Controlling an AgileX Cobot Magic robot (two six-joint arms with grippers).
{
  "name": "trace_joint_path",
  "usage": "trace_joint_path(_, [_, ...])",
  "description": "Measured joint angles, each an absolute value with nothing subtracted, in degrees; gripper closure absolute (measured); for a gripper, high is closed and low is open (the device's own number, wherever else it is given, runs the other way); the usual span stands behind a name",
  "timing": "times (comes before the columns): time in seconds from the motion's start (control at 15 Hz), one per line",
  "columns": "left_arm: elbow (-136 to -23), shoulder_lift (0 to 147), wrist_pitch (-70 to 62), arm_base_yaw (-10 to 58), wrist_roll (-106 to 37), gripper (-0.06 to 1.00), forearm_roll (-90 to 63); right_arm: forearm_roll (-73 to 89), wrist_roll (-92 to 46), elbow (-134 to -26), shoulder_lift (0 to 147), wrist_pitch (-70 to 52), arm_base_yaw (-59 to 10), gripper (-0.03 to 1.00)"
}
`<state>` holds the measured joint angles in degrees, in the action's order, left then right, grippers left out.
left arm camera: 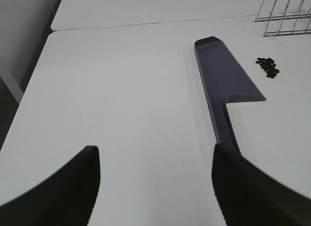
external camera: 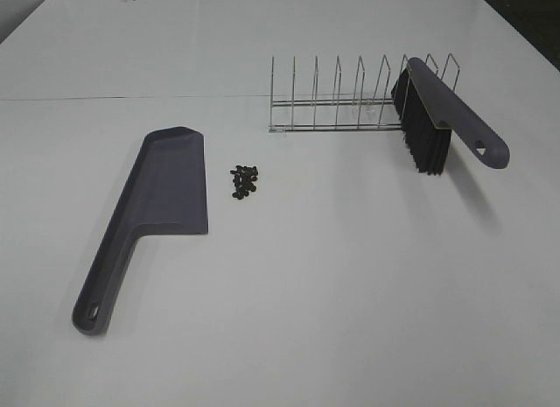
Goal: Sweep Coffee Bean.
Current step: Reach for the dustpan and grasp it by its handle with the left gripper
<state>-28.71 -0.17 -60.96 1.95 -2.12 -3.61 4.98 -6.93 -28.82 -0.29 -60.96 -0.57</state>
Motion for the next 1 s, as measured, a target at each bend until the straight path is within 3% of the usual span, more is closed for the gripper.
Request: trace_joint_path(1.0, [-28.71,-0.17,-60.96,1.95,-2.12,0.33,-3.61,4.98,-6.93,-28.82,-0.29,-60.96,-0.57,0.23])
